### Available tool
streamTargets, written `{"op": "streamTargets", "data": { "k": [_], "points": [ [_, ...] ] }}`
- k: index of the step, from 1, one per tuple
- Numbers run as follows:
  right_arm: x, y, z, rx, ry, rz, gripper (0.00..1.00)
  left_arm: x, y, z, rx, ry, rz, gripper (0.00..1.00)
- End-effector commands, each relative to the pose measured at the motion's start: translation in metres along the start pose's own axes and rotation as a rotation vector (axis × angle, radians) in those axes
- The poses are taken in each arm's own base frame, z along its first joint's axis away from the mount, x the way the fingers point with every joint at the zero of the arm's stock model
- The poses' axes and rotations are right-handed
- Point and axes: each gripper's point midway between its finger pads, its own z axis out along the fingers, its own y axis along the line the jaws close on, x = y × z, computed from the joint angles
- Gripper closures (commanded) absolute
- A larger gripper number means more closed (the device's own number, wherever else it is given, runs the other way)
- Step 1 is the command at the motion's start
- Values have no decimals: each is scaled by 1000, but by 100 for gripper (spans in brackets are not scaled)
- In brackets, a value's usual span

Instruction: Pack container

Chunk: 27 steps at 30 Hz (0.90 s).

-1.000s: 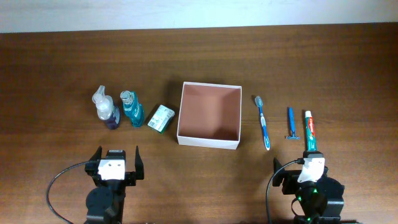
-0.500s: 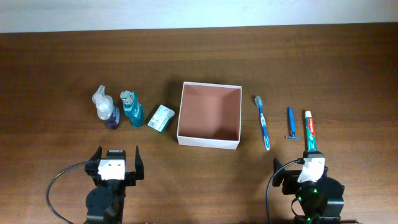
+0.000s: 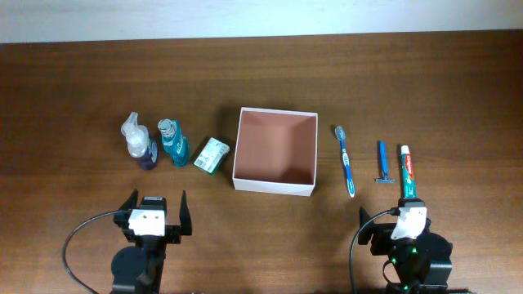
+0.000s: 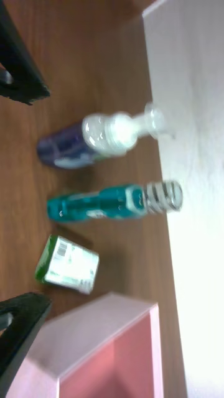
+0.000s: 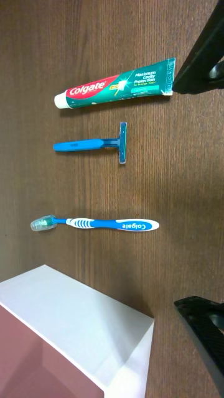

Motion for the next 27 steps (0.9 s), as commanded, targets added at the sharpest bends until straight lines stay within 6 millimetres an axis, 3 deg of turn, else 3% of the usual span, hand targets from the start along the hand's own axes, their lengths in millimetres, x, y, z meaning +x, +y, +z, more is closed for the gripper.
{"op": "streamTargets", "data": {
  "k": [1,7,11,17,20,23,27],
  "points": [
    [0,1,0,-7,-6,11,1,-44,-5,-15,50,-79,-38,1],
    [0,1,0,-7,-6,11,1,-110,32,-40,-130,-38,-40,0],
    [0,1,0,-7,-6,11,1,-139,50,-37,-222,99,-17,1],
    [0,1,0,-7,-6,11,1,-181,62,3,-234,410,52,1],
    [0,1,0,-7,-6,11,1,-197,63,30,-148,525,44,1],
    [0,1,0,-7,-6,11,1,-198,68,57,-50,628,-33,1],
    [0,1,0,-7,-6,11,1,-178,92,88,-60,753,-103,1]
  ]
}}
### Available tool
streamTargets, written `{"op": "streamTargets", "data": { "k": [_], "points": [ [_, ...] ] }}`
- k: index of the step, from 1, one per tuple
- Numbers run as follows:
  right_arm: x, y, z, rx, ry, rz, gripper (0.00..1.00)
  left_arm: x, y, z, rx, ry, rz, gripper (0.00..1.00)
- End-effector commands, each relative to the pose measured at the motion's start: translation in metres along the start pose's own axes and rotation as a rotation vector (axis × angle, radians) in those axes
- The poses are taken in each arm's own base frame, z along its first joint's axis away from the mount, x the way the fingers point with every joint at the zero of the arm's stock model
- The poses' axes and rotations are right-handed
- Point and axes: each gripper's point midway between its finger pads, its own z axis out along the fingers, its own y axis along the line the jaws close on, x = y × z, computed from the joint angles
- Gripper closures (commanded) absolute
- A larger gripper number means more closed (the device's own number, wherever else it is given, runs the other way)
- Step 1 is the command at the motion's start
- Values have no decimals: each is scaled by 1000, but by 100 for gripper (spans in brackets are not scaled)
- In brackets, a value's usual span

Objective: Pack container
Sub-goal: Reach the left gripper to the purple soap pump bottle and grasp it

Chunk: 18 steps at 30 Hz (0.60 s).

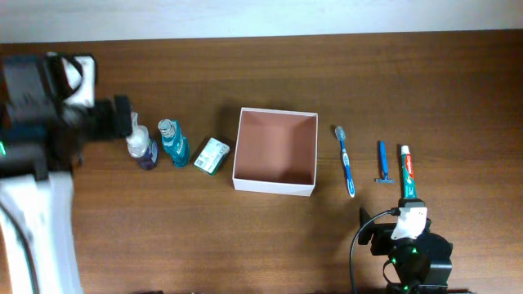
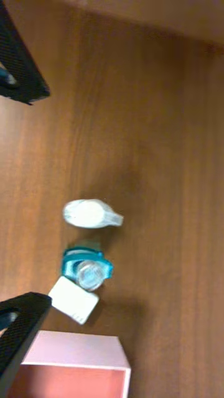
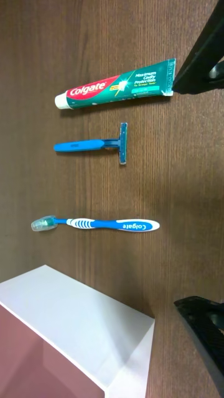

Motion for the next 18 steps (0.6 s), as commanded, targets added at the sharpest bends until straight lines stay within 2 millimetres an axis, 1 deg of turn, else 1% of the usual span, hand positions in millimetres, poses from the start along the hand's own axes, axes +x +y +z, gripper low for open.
{"op": "streamTargets", "data": {
  "k": [1,5,11,16,18],
  "points": [
    [0,1,0,-7,-5,10,1,-8,0,29,84,58,-12,1],
    [0,1,0,-7,-4,10,1,0,-4,59,112,141,-18,0],
    [0,1,0,-7,-5,10,1,25,-8,96,136,298,7,1],
    [0,1,0,-7,-4,10,1,44,-11,134,152,412,2,2],
    [0,1,0,-7,-4,10,1,51,-12,148,158,452,1,5]
  ]
}}
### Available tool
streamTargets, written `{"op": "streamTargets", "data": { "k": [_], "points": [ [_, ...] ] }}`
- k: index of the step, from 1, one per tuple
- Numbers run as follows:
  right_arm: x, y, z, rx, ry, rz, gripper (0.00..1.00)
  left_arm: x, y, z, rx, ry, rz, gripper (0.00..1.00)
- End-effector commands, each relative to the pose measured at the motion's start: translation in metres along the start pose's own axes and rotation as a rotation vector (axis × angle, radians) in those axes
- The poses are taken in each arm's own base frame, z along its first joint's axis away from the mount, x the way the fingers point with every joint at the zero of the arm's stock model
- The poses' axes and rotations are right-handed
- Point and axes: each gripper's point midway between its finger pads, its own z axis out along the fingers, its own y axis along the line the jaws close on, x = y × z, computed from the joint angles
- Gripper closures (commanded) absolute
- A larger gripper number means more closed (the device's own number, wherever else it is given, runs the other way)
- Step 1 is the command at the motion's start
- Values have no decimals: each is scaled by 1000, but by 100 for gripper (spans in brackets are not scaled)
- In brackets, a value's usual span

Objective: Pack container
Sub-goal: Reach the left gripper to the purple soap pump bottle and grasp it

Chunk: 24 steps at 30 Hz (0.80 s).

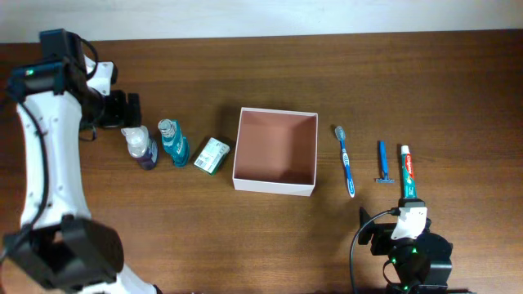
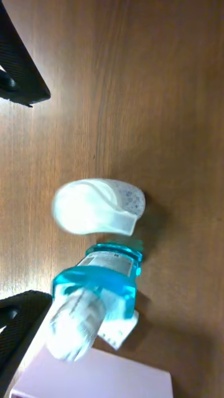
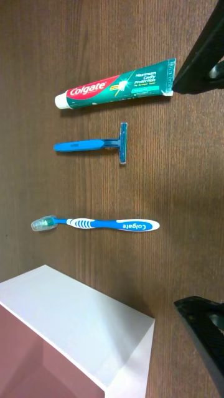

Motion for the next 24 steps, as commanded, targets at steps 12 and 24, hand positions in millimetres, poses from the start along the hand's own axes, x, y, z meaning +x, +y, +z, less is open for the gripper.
{"op": "streamTargets", "data": {
  "k": [12,24],
  "points": [
    [0,1,0,-7,-4,10,1,8,8,84,16,203,26,20],
    [0,1,0,-7,-4,10,1,15,8,94,22,248,23,74]
  ]
}}
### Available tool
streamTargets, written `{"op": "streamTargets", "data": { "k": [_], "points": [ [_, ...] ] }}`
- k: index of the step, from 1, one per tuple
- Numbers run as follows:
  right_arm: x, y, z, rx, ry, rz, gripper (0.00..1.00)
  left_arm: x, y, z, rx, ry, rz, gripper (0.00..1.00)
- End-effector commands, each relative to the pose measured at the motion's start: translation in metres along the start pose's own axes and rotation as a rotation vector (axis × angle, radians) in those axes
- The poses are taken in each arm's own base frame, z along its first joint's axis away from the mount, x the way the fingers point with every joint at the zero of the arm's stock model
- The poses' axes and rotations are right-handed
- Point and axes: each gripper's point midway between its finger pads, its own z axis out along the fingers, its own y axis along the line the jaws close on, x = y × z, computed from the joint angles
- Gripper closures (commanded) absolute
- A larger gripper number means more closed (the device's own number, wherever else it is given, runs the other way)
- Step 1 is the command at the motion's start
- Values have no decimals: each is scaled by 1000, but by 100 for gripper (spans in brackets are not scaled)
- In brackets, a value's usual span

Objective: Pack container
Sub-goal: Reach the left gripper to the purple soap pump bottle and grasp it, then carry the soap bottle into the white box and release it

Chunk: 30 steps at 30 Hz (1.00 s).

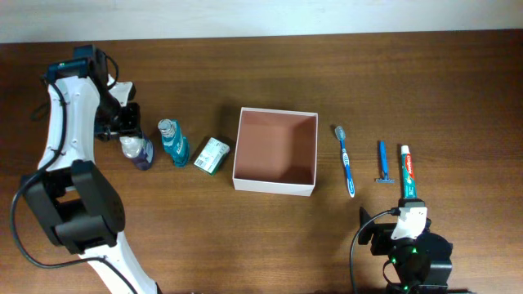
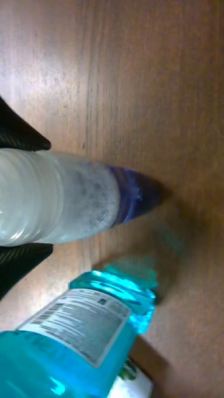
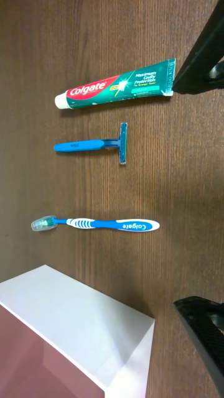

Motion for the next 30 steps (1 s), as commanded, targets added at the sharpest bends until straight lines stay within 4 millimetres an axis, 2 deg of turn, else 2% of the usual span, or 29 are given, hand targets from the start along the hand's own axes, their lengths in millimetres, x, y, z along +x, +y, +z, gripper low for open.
{"op": "streamTargets", "data": {
  "k": [1,5,8,9,14,18,21,23,26,30],
  "points": [
    [1,1,0,-7,-3,10,1,3,0,3,5,25,3,76],
    [1,1,0,-7,-3,10,1,5,-1,-12,7,27,2,88],
    [1,1,0,-7,-3,10,1,-1,-2,-42,3,-12,-4,97],
    [1,1,0,-7,-3,10,1,-6,-5,-64,12,-52,-10,99],
    [1,1,0,-7,-3,10,1,-21,-18,-147,27,-255,3,99],
    [1,1,0,-7,-3,10,1,-25,-54,-214,106,-473,67,99],
    [0,1,0,-7,-4,10,1,-16,-86,-247,136,-566,145,99],
    [1,1,0,-7,-3,10,1,-8,-108,-257,158,-587,192,99],
    [1,1,0,-7,-3,10,1,2,-154,-260,198,-586,302,99],
    [1,1,0,-7,-3,10,1,13,-212,-239,241,-510,436,99]
  ]
}}
